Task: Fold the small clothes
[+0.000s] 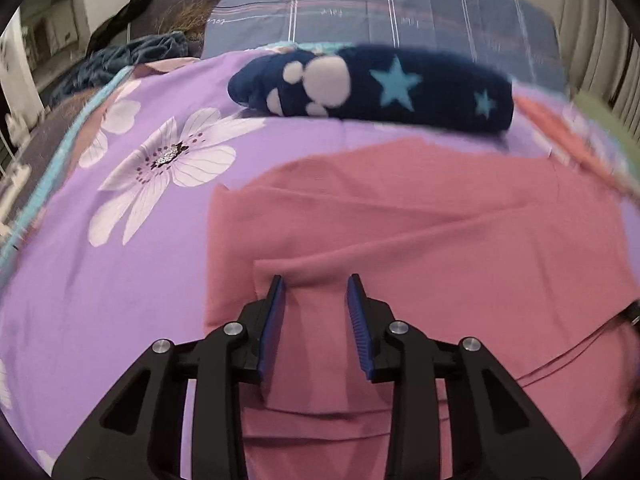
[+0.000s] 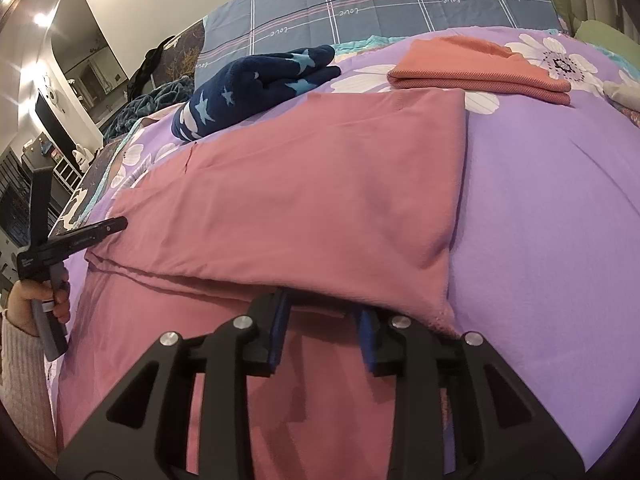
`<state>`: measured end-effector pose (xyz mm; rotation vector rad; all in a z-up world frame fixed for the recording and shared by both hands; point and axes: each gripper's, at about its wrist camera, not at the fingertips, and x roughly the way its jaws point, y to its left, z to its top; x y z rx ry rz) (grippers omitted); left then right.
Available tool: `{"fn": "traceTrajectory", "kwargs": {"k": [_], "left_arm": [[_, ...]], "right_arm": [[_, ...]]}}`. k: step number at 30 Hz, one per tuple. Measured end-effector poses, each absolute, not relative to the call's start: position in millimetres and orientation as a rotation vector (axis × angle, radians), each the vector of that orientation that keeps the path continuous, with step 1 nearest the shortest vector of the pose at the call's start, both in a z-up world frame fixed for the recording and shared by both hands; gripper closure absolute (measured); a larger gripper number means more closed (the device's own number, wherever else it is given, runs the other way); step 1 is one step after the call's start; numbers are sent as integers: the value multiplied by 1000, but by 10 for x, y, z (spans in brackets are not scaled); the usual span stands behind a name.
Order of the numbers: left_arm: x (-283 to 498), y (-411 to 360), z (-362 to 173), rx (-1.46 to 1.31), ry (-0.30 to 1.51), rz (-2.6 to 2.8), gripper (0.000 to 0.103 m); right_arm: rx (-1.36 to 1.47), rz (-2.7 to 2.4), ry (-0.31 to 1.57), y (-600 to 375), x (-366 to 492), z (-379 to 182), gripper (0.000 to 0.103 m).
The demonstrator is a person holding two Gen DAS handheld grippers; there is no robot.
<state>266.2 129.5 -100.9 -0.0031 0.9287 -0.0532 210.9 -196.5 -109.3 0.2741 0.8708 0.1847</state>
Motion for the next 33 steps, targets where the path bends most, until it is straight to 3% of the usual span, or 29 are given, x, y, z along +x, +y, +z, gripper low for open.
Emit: {"fn": "traceTrajectory", "kwargs": {"k": [2, 5, 7, 8, 14, 17, 19, 25, 29, 33], "left_arm": [[2676, 1409, -955, -19, 918, -23, 58], [2756, 1452, -1011, 7, 972, -71, 58], [2755, 1393, -1047, 48, 984, -122, 90], [2733, 1338, -1036, 77, 971, -137, 97], [2543, 1101, -813, 283, 792, -3, 99], [2658, 1093, -963, 403, 819, 106, 96], [2661, 1104, -1012, 427, 826, 154, 77], [2376, 836, -753, 247, 739, -77, 51], [2487, 614, -1172, 210, 882, -178, 49], [2500, 708, -1248, 143, 874, -182, 45]], "right_arm": [[276, 188, 871, -1969, 2113, -1095, 72], [271, 191, 870, -1965, 2103, -1095, 70], [266, 192, 870, -1955, 2101, -1092, 69], [266, 192, 869, -1955, 2101, -1092, 69], [266, 194, 870, -1957, 2109, -1092, 68], [266, 194, 870, -1958, 2108, -1092, 68], [268, 195, 869, -1956, 2106, -1093, 68], [264, 195, 870, -1937, 2106, -1091, 67], [264, 196, 870, -1941, 2106, -1092, 67], [255, 190, 871, -1933, 2100, -1083, 67]]}}
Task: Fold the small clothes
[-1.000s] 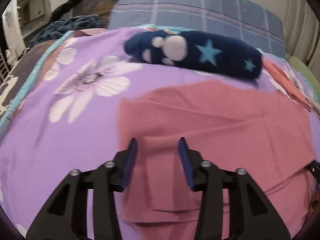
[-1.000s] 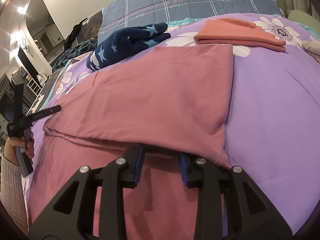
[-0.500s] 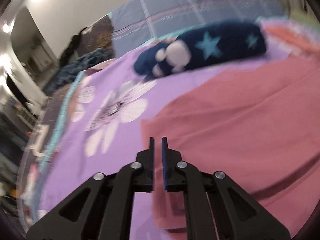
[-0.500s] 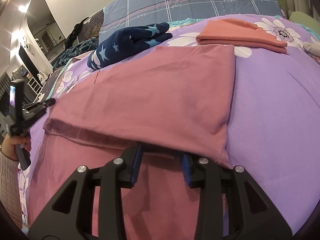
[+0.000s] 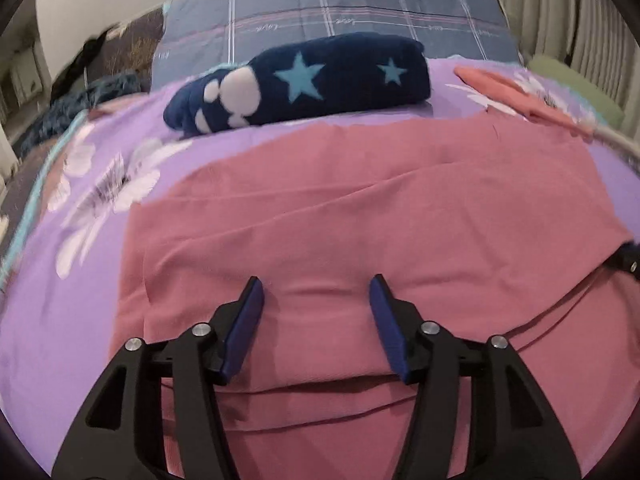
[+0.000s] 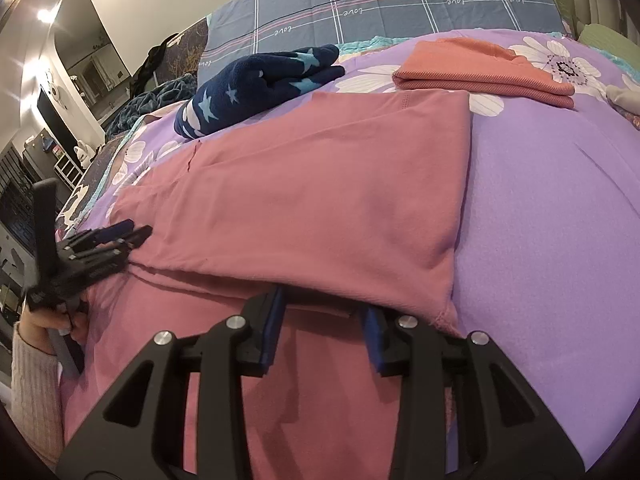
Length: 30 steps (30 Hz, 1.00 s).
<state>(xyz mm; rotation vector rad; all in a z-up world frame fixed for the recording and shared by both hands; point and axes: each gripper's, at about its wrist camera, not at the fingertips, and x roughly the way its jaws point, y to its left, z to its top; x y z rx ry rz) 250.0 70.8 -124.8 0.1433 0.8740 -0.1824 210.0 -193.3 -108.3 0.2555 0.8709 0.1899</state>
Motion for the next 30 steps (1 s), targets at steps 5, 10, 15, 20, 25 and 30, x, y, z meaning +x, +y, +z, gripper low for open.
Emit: {"fn": "traceTrajectory", "kwargs": {"k": [5, 10, 15, 20, 25, 30], "left_arm": [[2496, 702, -1277, 153, 868, -178, 44], [2433, 642, -1221, 164, 862, -171, 44], [2430, 667, -1216, 152, 859, -174, 42], [2437, 689, -1219, 136, 861, -176, 38], [2439, 684, -1217, 136, 862, -176, 38], [2436, 685, -1218, 134, 862, -177, 37]], "right_arm": [[171, 194, 894, -1826, 1914, -912, 69], [147, 232, 787, -1841, 1723, -494, 86], [184, 236, 857, -1808, 2075, -607, 87], [204, 138, 958, -1976, 2131, -1011, 89], [240, 85, 876, -2283, 2060, -615, 79], [391, 3, 924, -2845, 2635, -602, 73]]}}
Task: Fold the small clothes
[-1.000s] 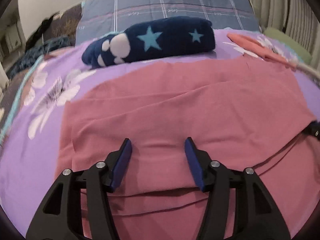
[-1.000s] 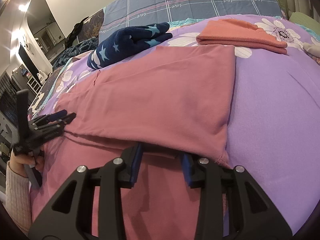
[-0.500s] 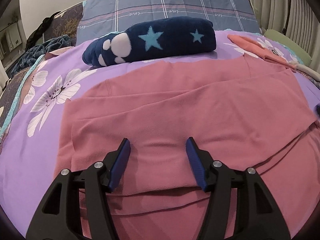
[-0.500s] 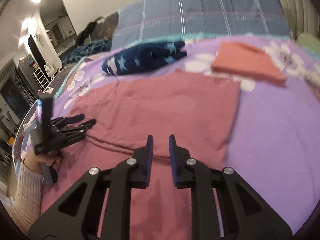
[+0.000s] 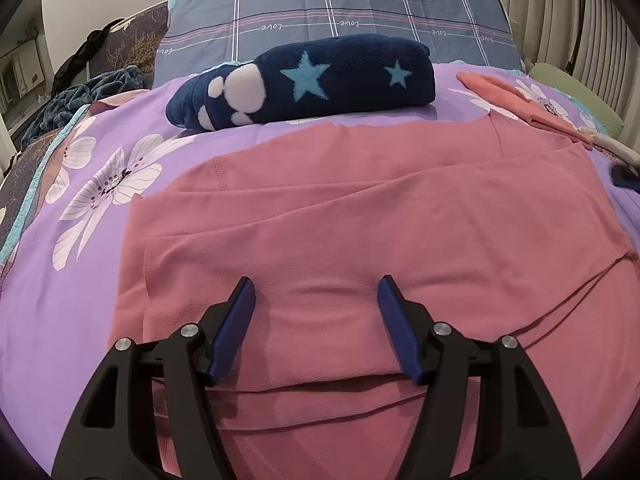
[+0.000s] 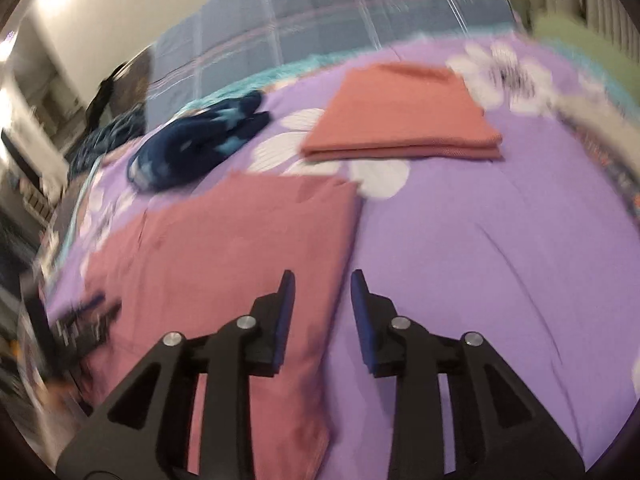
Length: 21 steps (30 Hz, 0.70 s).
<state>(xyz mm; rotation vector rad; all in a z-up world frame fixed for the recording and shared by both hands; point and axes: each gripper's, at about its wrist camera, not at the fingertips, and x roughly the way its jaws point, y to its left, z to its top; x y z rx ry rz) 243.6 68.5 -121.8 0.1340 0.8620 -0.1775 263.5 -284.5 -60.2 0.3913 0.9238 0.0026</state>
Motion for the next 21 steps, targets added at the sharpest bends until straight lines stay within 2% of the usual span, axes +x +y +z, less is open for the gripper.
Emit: {"fn": "traceTrajectory", "kwargs": {"k": [2, 4, 6, 7, 8, 9, 14, 17, 21], "left_arm": [[2439, 688, -1219, 134, 862, -178, 37], [2439, 688, -1219, 134, 862, -178, 37], [2439, 687, -1220, 134, 863, -178, 37], [2439, 687, -1220, 134, 863, -178, 37], [2438, 687, -1220, 134, 862, -178, 37], [2439, 687, -1220, 133, 862, -178, 37], [2439, 682, -1221, 135, 862, -176, 37], [2438, 685, -1226, 138, 862, -177, 37], [2438, 689, -1228, 131, 863, -181, 36]], "right_arm": [[491, -9, 932, -3023, 2843, -669, 69], [602, 53, 937, -3165, 3026, -753, 55], [669, 92, 963, -3237, 3176, -828, 54], [675, 84, 968, -3219, 3232, -842, 56], [664, 72, 976, -3203, 3280, -858, 66], [643, 65, 980, -3178, 3305, -850, 97], [408, -81, 863, -2874, 3147, -489, 100], [189, -256, 872, -2743, 3239, -553, 100], [280, -239, 872, -2862, 3159, -672, 96]]}}
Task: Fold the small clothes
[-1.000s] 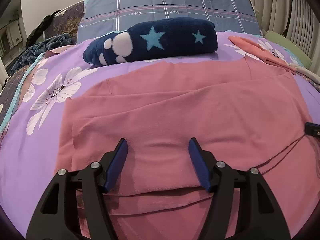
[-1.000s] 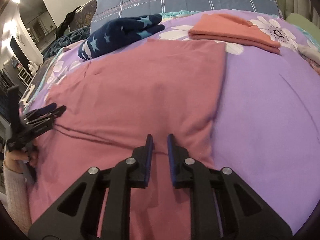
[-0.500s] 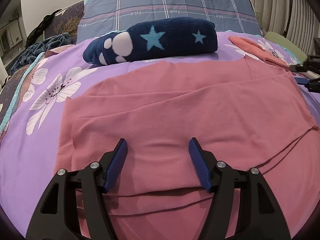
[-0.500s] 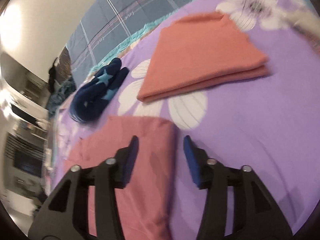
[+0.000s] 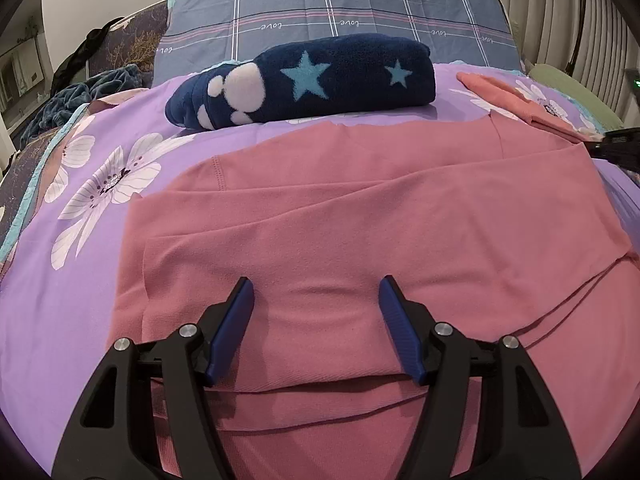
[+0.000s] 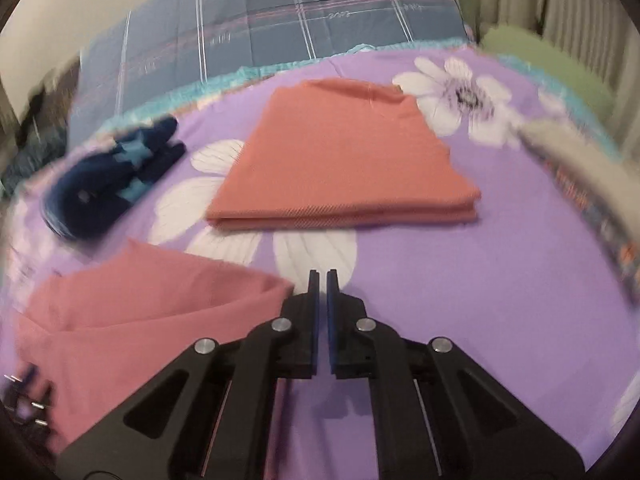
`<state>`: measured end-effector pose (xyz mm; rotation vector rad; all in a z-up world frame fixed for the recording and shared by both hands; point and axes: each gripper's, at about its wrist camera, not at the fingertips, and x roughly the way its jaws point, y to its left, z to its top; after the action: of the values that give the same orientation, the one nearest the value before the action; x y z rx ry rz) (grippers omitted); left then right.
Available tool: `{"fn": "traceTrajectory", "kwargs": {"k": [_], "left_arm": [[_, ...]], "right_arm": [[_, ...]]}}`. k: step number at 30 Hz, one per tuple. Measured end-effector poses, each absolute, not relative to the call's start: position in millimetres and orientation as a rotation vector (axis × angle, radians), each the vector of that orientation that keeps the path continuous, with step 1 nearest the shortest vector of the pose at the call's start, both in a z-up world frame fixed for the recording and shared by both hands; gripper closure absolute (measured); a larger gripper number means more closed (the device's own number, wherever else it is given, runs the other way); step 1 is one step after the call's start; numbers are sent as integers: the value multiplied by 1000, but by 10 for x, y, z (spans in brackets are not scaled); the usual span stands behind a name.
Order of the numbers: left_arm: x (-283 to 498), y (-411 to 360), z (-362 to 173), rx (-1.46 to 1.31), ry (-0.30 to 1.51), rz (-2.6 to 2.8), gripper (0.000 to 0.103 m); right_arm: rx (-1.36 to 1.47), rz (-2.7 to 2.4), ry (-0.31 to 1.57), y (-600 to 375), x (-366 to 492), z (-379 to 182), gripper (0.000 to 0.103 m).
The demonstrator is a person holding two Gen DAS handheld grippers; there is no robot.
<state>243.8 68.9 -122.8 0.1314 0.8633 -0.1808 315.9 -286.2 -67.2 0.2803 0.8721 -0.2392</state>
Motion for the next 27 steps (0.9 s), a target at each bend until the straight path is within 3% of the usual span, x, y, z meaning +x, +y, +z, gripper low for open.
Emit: {"fn": "traceTrajectory", "kwargs": {"k": [4, 6, 9, 12, 21, 27], "left_arm": [[2440, 693, -1229, 131, 863, -181, 36], [2437, 691, -1230, 129, 863, -182, 36], [2441, 693, -1230, 129, 864, -182, 36], [2437, 690, -1228, 131, 863, -181, 36], [2396, 717, -1180, 120, 843, -183, 36], [2119, 1186, -715, 33, 732, -167, 37]], "right_arm": [[242, -24, 809, -2486, 2730, -487, 96], [194, 98, 829, -2257, 2516, -492, 88], [50, 53, 949, -2054, 2314, -860, 83], [60, 54, 906, -2096, 2239, -1113, 83], [31, 27, 893, -2070, 2266, -1130, 81], [49, 36, 885, -2044, 2194, -1128, 81]]}}
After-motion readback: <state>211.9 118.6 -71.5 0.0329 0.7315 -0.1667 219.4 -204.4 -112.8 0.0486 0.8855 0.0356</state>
